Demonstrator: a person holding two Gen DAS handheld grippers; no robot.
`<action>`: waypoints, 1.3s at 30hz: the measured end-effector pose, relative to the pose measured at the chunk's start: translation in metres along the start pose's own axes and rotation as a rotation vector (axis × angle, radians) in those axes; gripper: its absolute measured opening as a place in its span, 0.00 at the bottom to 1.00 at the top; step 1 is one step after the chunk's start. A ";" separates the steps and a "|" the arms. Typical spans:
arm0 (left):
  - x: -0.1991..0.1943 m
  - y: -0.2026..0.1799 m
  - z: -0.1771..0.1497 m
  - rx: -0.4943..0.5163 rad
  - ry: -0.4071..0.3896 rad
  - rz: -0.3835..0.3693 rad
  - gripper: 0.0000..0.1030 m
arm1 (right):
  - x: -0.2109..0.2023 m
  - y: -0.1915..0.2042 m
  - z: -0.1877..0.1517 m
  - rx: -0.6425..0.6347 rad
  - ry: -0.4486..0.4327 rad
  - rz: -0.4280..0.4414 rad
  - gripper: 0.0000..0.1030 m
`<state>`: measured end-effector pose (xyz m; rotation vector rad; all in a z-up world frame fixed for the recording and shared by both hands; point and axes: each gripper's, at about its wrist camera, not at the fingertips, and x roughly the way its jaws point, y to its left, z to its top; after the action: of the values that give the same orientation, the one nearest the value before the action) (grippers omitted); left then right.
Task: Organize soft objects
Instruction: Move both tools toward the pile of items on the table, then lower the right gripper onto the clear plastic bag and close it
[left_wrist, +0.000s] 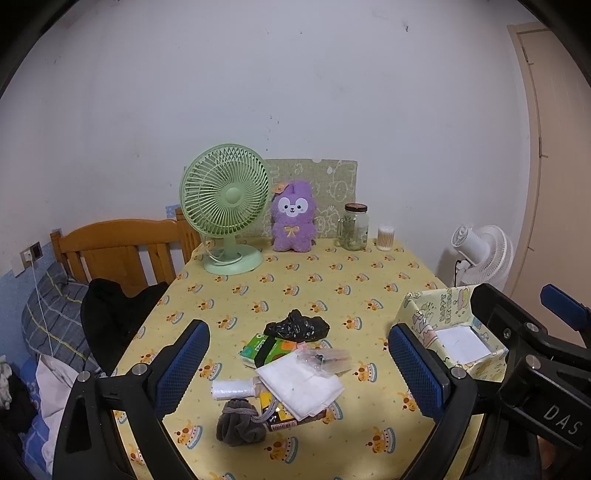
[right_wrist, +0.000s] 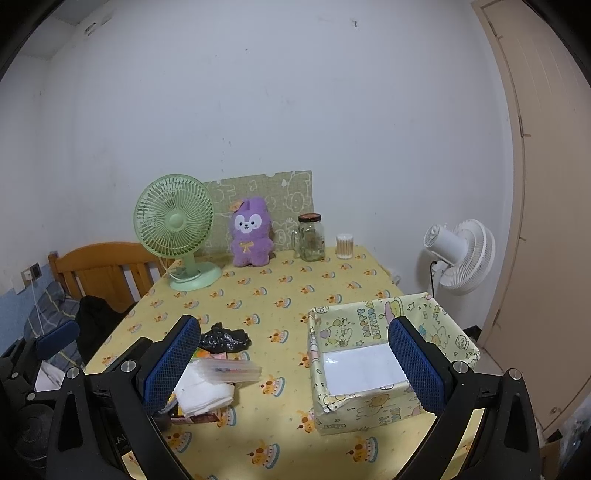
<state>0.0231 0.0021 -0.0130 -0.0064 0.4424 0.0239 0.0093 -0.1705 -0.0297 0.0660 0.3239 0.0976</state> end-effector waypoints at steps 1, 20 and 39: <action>0.000 0.000 0.001 0.002 0.000 0.001 0.95 | 0.000 0.001 0.000 -0.002 0.000 0.003 1.00; 0.007 0.001 -0.002 -0.004 0.012 -0.014 0.94 | 0.010 0.006 -0.001 0.000 0.036 0.014 1.00; 0.043 0.024 -0.026 -0.010 0.086 -0.008 0.83 | 0.049 0.033 -0.027 -0.033 0.105 0.045 0.99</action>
<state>0.0505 0.0272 -0.0550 -0.0187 0.5284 0.0181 0.0442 -0.1308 -0.0677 0.0352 0.4252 0.1511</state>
